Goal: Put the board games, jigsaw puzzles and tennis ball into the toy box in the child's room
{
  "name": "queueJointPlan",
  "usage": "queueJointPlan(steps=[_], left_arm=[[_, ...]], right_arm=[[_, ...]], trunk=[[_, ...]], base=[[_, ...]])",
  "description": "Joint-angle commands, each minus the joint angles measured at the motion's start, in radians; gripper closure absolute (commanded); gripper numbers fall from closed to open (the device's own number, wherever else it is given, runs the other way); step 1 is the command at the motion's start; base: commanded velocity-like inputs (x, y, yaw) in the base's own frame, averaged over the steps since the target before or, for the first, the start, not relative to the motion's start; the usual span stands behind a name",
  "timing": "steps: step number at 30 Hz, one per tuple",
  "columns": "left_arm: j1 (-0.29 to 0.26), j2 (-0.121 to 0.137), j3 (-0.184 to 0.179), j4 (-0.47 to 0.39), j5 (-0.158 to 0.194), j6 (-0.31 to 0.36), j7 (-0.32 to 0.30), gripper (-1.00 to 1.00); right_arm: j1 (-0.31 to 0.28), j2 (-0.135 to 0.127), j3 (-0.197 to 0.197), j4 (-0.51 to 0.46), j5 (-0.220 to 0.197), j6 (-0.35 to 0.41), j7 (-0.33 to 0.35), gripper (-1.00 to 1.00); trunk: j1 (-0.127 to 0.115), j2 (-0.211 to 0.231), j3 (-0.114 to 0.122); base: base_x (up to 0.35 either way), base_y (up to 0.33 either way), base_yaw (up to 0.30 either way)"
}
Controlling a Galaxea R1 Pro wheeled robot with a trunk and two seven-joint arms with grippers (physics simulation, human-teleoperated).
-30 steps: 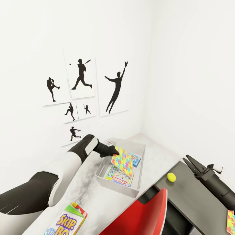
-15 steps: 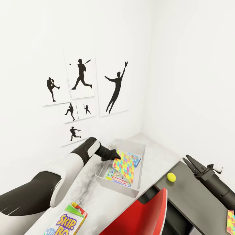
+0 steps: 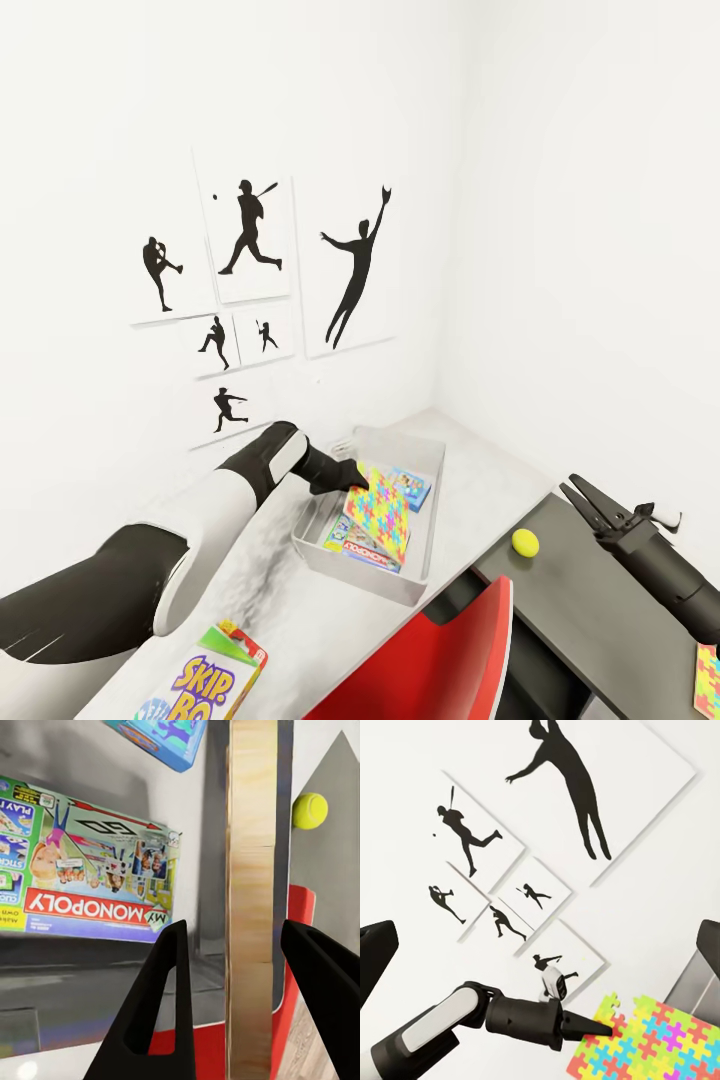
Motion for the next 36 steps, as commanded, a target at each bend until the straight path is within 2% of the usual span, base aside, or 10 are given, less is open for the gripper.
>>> queueJointPlan(steps=[1,6,10,15,19,36], left_arm=[[-0.001,0.0,-0.002,-0.001,-0.008,0.001,-0.007,1.0],[-0.001,0.0,-0.002,-0.003,-0.008,-0.004,-0.007,1.0],[-0.001,0.0,-0.009,-0.004,-0.007,-0.035,-0.008,1.0],[-0.001,0.0,-0.044,-0.004,-0.006,-0.051,-0.007,1.0],[-0.001,0.0,-0.058,-0.005,-0.006,-0.054,-0.007,1.0],[-0.001,0.0,-0.063,-0.007,-0.006,-0.069,-0.009,1.0]], right_arm=[[-0.001,0.0,-0.001,0.0,-0.002,0.006,0.001,-1.0],[-0.001,0.0,-0.001,0.0,-0.002,0.006,0.001,-1.0],[-0.001,0.0,-0.001,0.0,-0.002,0.006,0.001,-1.0],[-0.001,0.0,-0.001,0.0,-0.002,0.006,0.001,-1.0],[-0.001,0.0,-0.001,0.0,-0.002,0.006,0.001,-1.0],[-0.001,0.0,0.0,0.0,-0.002,0.006,0.001,-1.0]], trunk=[[0.001,-0.002,-0.003],[0.001,-0.002,-0.009],[0.001,-0.002,-0.015],[0.001,-0.002,-0.023],[0.001,-0.002,-0.03],[0.001,-0.002,-0.057]], base=[[0.0,0.0,0.0],[0.0,0.0,0.0],[0.0,0.0,0.0],[0.0,0.0,0.0],[0.0,0.0,0.0],[0.0,0.0,0.0]])
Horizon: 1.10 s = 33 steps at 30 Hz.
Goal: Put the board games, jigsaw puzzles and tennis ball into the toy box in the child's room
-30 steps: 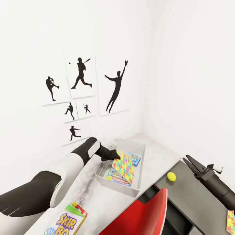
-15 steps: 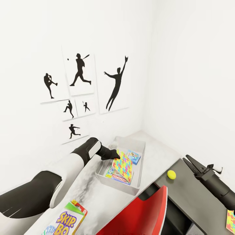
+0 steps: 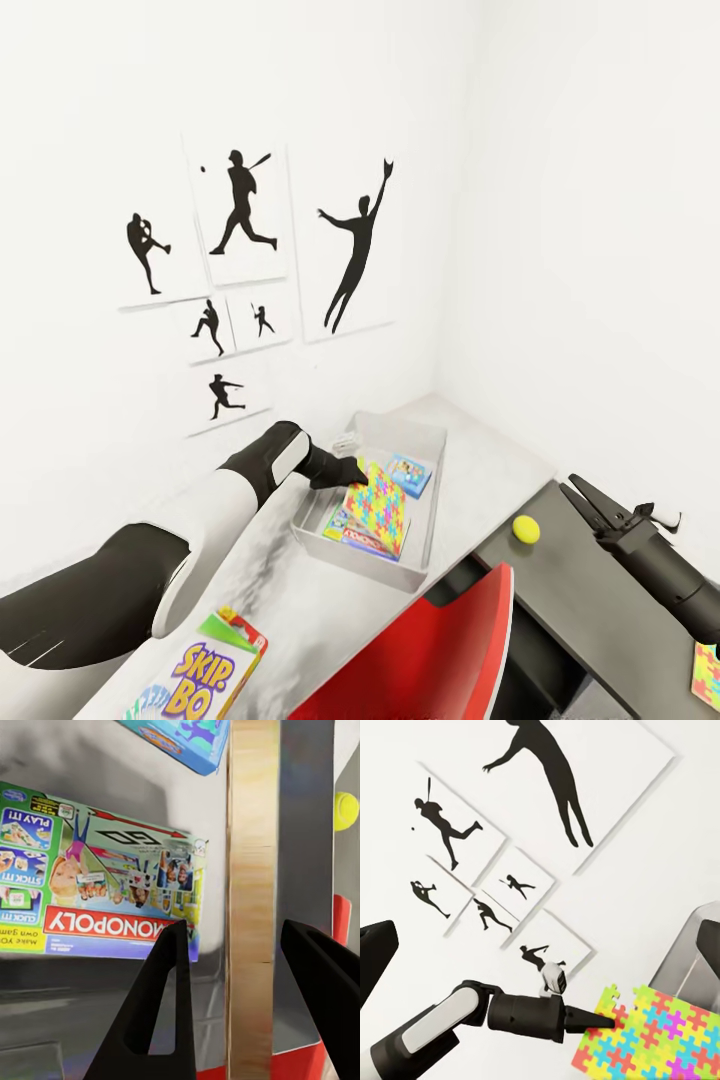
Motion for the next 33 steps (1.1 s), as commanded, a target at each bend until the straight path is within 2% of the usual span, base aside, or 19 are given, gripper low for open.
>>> queueJointPlan(steps=[1,6,18,20,25,33], left_arm=[[-0.001,0.0,-0.001,0.0,-0.008,-0.004,-0.008,1.0],[-0.001,0.0,-0.002,0.0,-0.007,-0.03,-0.011,1.0],[-0.001,0.0,-0.003,-0.038,-0.004,-0.033,-0.019,1.0],[-0.001,0.0,-0.003,-0.039,-0.004,-0.033,-0.04,1.0],[-0.001,0.0,-0.008,-0.044,-0.006,-0.031,-0.152,1.0],[-0.001,0.0,-0.061,-0.045,-0.006,-0.035,-0.184,1.0]], right_arm=[[-0.001,0.0,-0.001,0.0,-0.002,0.005,0.001,-1.0],[-0.001,0.0,-0.001,0.0,-0.002,0.005,0.001,-1.0],[-0.001,0.0,-0.001,0.0,-0.002,0.006,0.001,-1.0],[-0.001,0.0,-0.001,0.0,-0.002,0.005,0.001,-1.0],[-0.001,0.0,-0.001,0.0,-0.002,0.006,0.001,-1.0],[-0.001,0.0,-0.001,0.0,-0.002,0.006,0.001,-1.0]], trunk=[[0.001,-0.002,-0.004],[0.001,-0.002,-0.012],[0.001,-0.002,-0.032],[0.001,-0.002,-0.035],[0.001,-0.002,-0.043],[0.001,-0.002,-0.056]], base=[[0.0,0.0,0.0],[0.0,0.0,0.0],[0.0,0.0,0.0],[0.0,0.0,0.0],[0.0,0.0,0.0],[0.0,0.0,0.0]])
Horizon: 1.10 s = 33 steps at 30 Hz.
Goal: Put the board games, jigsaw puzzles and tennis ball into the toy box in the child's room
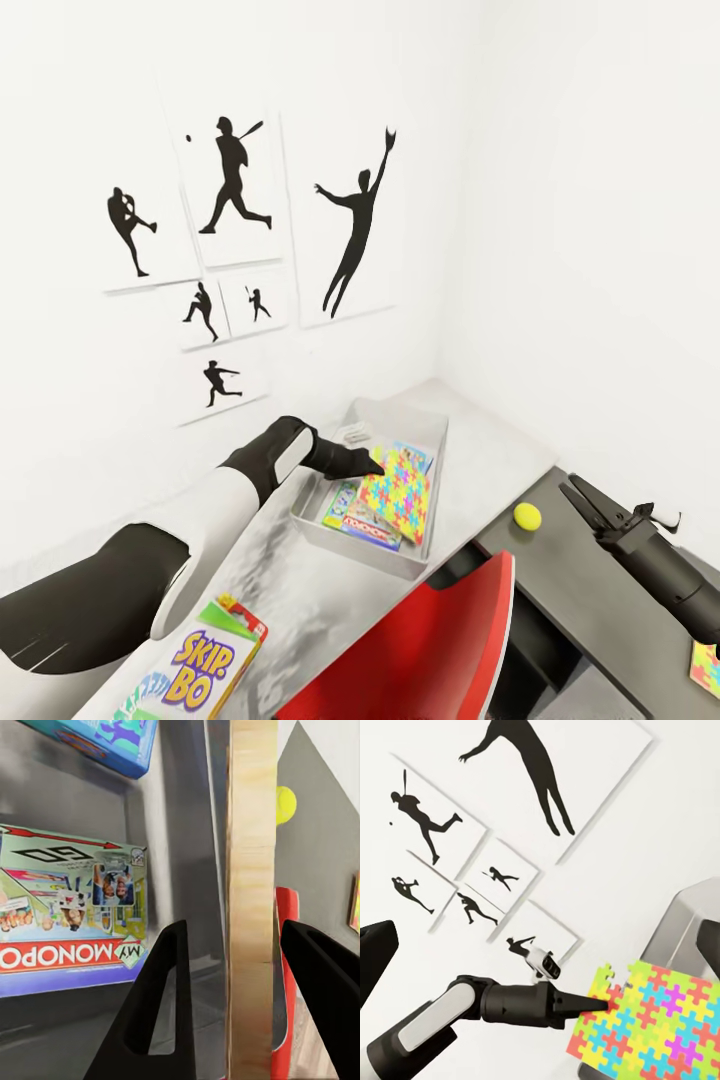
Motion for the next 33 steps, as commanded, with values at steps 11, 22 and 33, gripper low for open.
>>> queueJointPlan(steps=[11,22,33], left_arm=[[-0.001,0.0,-0.012,0.0,-0.005,-0.013,-0.008,1.0],[-0.001,0.0,-0.013,0.0,-0.005,-0.03,-0.008,1.0],[-0.001,0.0,-0.017,0.0,-0.007,-0.033,-0.008,1.0]], right_arm=[[-0.001,0.0,-0.001,0.0,-0.002,0.005,0.001,-1.0],[-0.001,0.0,-0.001,0.0,-0.002,0.005,0.001,-1.0],[-0.001,0.0,-0.001,0.0,-0.002,0.005,0.001,-1.0]], trunk=[[0.001,-0.002,-0.02],[0.001,-0.002,-0.038],[0.001,-0.002,-0.055]], base=[[0.0,0.0,0.0],[0.0,0.0,0.0],[0.0,0.0,0.0]])
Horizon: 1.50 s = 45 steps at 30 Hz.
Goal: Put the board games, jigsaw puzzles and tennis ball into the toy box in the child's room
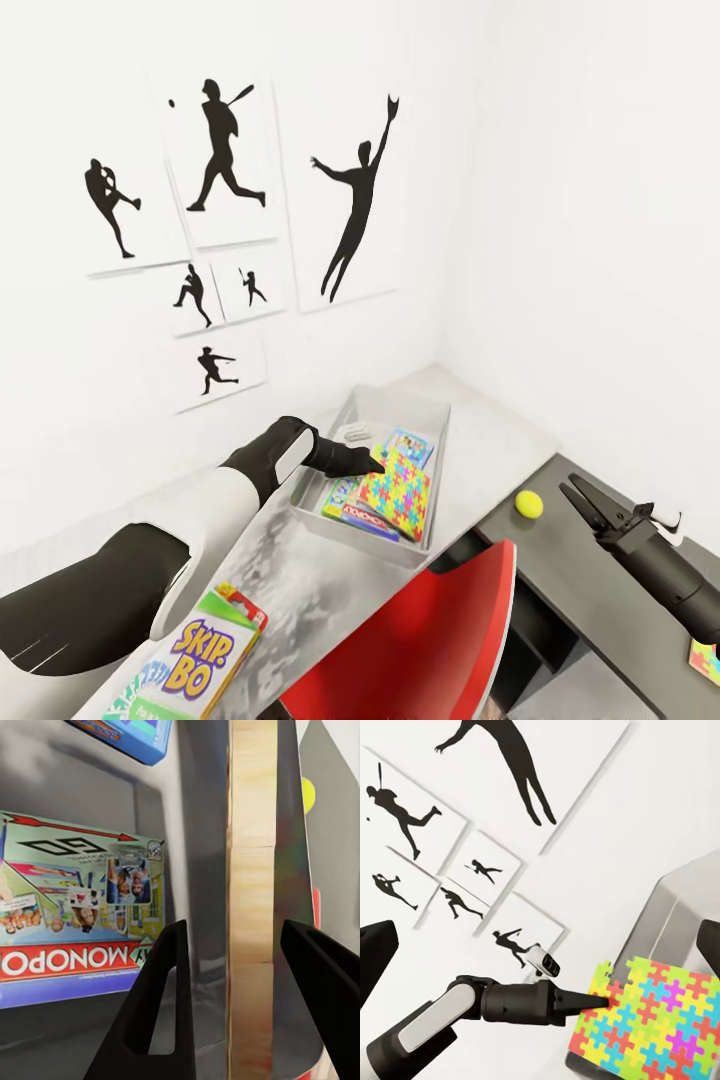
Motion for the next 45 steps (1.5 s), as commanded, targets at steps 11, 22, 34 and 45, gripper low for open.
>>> queueJointPlan(steps=[11,22,34,45], left_arm=[[-0.001,0.0,-0.004,0.001,-0.006,-0.015,-0.003,1.0],[-0.001,0.0,-0.065,0.0,-0.005,-0.022,-0.003,1.0],[-0.001,0.0,-0.072,0.0,-0.005,-0.026,-0.002,-1.0],[-0.001,0.0,-0.072,0.0,-0.005,-0.026,-0.003,-1.0]], right_arm=[[-0.001,0.0,-0.001,0.0,-0.002,0.005,0.003,-1.0],[-0.001,0.0,-0.001,0.0,-0.001,0.003,0.003,-1.0],[-0.001,0.0,-0.001,0.0,0.0,0.003,0.003,-1.0],[-0.001,0.0,-0.001,0.0,0.0,0.003,0.003,-1.0]], trunk=[[0.001,-0.002,-0.004],[0.001,-0.002,-0.004],[0.001,-0.002,-0.004],[0.001,-0.002,-0.004]], base=[[0.0,0.0,0.0],[0.0,0.0,0.0],[0.0,0.0,0.0],[0.0,0.0,0.0]])
